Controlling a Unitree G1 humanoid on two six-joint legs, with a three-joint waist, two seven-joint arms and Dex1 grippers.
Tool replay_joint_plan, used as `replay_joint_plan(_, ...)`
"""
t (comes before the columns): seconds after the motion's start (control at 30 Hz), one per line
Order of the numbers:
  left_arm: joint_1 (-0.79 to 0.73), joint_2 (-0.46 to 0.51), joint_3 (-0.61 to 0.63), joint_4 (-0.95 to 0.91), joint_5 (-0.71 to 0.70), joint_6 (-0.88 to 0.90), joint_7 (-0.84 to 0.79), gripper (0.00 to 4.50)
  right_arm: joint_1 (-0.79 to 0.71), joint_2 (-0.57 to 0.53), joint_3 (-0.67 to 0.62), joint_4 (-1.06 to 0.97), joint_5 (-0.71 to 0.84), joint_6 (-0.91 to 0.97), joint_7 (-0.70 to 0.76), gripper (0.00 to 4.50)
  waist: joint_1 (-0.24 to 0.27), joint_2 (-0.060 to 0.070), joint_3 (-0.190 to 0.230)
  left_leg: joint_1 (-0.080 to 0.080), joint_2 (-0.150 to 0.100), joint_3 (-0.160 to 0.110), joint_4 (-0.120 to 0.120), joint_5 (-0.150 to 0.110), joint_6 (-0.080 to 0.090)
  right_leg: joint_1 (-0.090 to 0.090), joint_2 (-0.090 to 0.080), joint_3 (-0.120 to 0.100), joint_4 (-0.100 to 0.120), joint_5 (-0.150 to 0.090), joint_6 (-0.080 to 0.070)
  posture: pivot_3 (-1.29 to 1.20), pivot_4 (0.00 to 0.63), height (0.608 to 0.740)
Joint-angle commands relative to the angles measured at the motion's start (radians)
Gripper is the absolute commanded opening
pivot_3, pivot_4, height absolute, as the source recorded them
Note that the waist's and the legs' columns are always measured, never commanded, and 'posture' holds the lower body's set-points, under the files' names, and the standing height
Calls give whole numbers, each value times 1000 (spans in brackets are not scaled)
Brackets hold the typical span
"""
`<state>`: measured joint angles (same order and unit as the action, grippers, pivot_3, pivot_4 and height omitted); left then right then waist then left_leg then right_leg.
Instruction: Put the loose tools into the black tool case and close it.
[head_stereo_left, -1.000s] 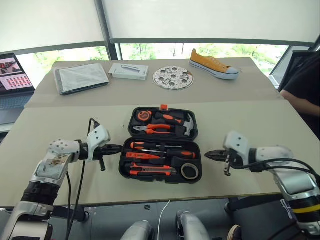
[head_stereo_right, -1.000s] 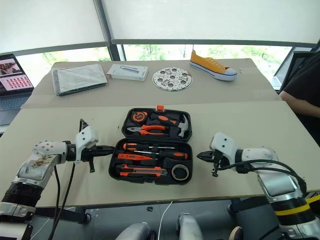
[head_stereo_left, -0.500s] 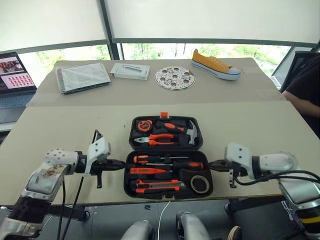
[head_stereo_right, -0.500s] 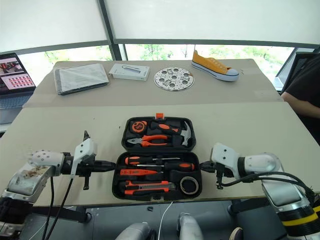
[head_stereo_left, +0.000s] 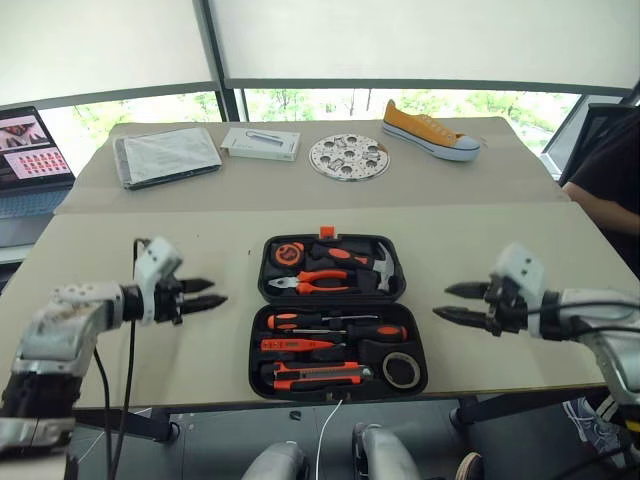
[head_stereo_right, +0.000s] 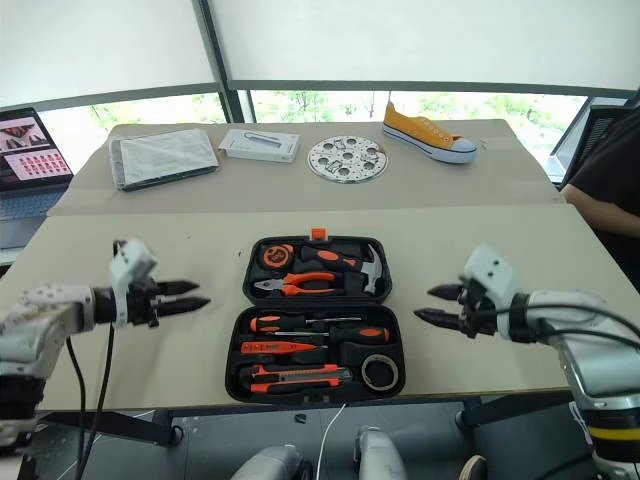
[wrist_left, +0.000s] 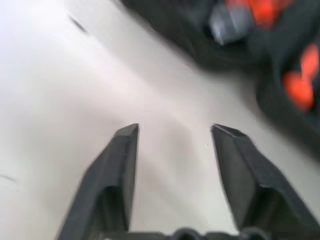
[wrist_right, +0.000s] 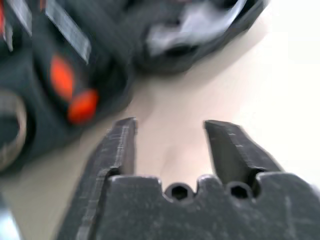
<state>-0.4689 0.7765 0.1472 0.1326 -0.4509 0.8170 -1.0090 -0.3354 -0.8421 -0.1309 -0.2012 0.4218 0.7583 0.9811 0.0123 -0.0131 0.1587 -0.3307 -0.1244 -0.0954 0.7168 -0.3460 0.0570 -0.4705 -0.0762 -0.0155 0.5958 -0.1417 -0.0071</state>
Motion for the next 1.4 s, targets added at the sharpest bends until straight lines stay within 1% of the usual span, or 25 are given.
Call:
replay_joint_plan(0.03, -127, -66, 8, 49, -62, 215, 103, 4045, -154, 67, 36, 57, 35, 157, -101, 4170, -1, 0, 0, -1, 0, 0, 0, 0, 0, -1, 0, 0, 0, 1, 0, 0, 150, 737)
replay_joint_plan(0.07, -163, -87, 5, 72, -69, 259, 121, 4064, -199, 92, 60, 94, 23, 185, -124, 4398, -1, -1, -1, -1, 0, 0, 1, 0, 0, -1, -1, 1, 0, 1, 0, 0, 150, 737)
replay_joint_plan(0.1, -193, -104, -3, 95, -70, 288, 138, 4064, -236, 112, 83, 130, 12, 204, -141, 4398, -2, -1, -1, -1, 0, -1, 0, 0, 0, -1, -1, 3, 1, 1, 0, 0, 150, 737)
replay_joint_plan(0.17, -236, -133, -17, 144, -54, 285, 165, 4064, -295, 148, 116, 206, -6, 216, -166, 4398, -5, -1, -1, -3, 0, -1, 0, 0, 0, -3, 0, 2, 1, 1, 0, 0, 150, 737)
replay_joint_plan(0.33, -286, -168, -81, 222, -10, 250, 186, 4064, -393, 210, 164, 370, -60, 211, -225, 4398, -13, -1, -1, -5, -1, -1, 2, 0, 0, -6, -1, 1, 7, 1, 0, 0, 150, 737)
replay_joint_plan(0.4, -284, -171, -106, 233, 9, 216, 177, 3550, -408, 214, 188, 406, -85, 190, -228, 4497, -15, -1, -1, -5, -1, -1, 2, 0, 0, -6, -1, 1, 7, 1, 0, 0, 150, 737)
replay_joint_plan(0.43, -276, -167, -126, 228, 19, 201, 165, 3406, -410, 215, 200, 419, -96, 179, -226, 4497, -16, -1, -1, -5, -1, -1, 3, 0, 0, -6, -1, 1, 7, 1, 0, 0, 150, 737)
replay_joint_plan(0.47, -270, -163, -140, 226, 26, 190, 156, 3106, -411, 216, 210, 436, -106, 168, -224, 4497, -16, -1, -1, -5, -1, -1, 4, 0, 0, -6, -1, 1, 8, 1, 0, 0, 150, 737)
replay_joint_plan(0.5, -267, -161, -150, 226, 30, 184, 149, 2618, -414, 218, 215, 449, -114, 162, -222, 4497, -16, -1, -1, -5, -1, -1, 4, 0, 0, -6, -1, 1, 8, 1, 0, 0, 150, 737)
replay_joint_plan(0.6, -258, -162, -154, 238, 44, 155, 147, 1602, -420, 238, 205, 485, -126, 138, -237, 3773, -23, 0, -1, -4, -1, -1, 4, 0, 0, -5, -1, 2, 10, 1, 0, 0, 150, 737)
replay_joint_plan(0.63, -257, -163, -153, 244, 47, 149, 148, 1242, -419, 244, 203, 488, -127, 130, -239, 3430, -24, 0, -1, -4, -1, -1, 4, 0, 0, -5, -1, 2, 11, 1, 0, 0, 150, 737)
replay_joint_plan(0.7, -259, -167, -152, 254, 51, 144, 155, 665, -417, 254, 196, 484, -120, 135, -238, 2832, -23, 2, -3, -3, -1, -1, 5, 0, 0, -4, -1, 3, 13, 1, 0, 0, 150, 737)
replay_joint_plan(0.73, -258, -169, -153, 255, 53, 141, 157, 299, -414, 255, 199, 476, -120, 135, -234, 2420, -22, 2, -3, -3, -1, -1, 6, 0, 0, -4, -2, 3, 13, 1, 0, 0, 150, 737)
replay_joint_plan(0.77, -256, -170, -155, 253, 54, 139, 158, 105, -410, 257, 201, 466, -117, 141, -233, 2146, -21, 2, -3, -3, -1, -1, 7, 0, 0, -3, -1, 4, 13, 1, 0, 0, 150, 737)
replay_joint_plan(0.8, -253, -171, -157, 250, 54, 138, 158, 35, -406, 258, 203, 457, -115, 147, -231, 1871, -21, 2, -3, -3, -1, -1, 8, 0, 0, -3, -1, 4, 13, 1, 0, 0, 150, 737)
replay_joint_plan(0.87, -250, -172, -157, 246, 51, 139, 158, 0, -400, 260, 207, 440, -112, 156, -228, 1094, -21, 2, -3, -3, -1, -1, 9, 0, 0, -3, -1, 4, 14, 1, 0, 0, 150, 737)
replay_joint_plan(0.97, -240, -166, -164, 225, 42, 151, 142, 0, -400, 262, 210, 425, -108, 160, -221, 189, -22, 3, -4, -3, -1, -1, 9, 0, 0, -3, -1, 4, 14, 1, 0, 0, 150, 737)
replay_joint_plan(1.0, -233, -161, -172, 212, 40, 149, 130, 0, -403, 263, 208, 423, -106, 159, -219, 90, -22, 3, -4, -3, -1, -1, 9, 0, 0, -3, -1, 4, 14, 1, 0, 0, 150, 737)
replay_joint_plan(1.07, -223, -153, -178, 187, 36, 146, 112, 0, -418, 269, 196, 423, -100, 156, -222, 90, -24, 3, -4, -3, -1, -1, 9, 0, 0, -3, -1, 4, 14, 1, 0, 0, 150, 737)
replay_joint_plan(1.17, -245, -159, -151, 177, 34, 100, 119, 0, -473, 281, 174, 442, -106, 118, -239, 90, -25, 3, -4, -3, -1, -1, 9, 0, 0, -3, -1, 4, 14, 1, 0, 0, 150, 737)
replay_joint_plan(1.27, -304, -199, -83, 210, 52, -52, 187, 0, -538, 302, 146, 474, -146, -5, -302, 90, -24, 3, -4, -4, -1, -1, 9, 0, 0, -4, -1, 4, 14, 1, 0, 0, 150, 737)
replay_joint_plan(1.33, -344, -228, -40, 233, 69, -184, 235, 0, -572, 318, 130, 494, -183, -126, -355, 90, -18, 2, -3, -7, -2, -1, 12, 0, -1, -6, -1, 4, 14, 1, 0, 0, 150, 737)
replay_joint_plan(1.4, -368, -246, -18, 245, 77, -254, 261, 0, -583, 323, 129, 508, -218, -228, -386, 90, -16, 2, -3, -8, -2, -1, 12, 0, -1, -9, -1, 3, 14, 1, 0, 0, 150, 737)
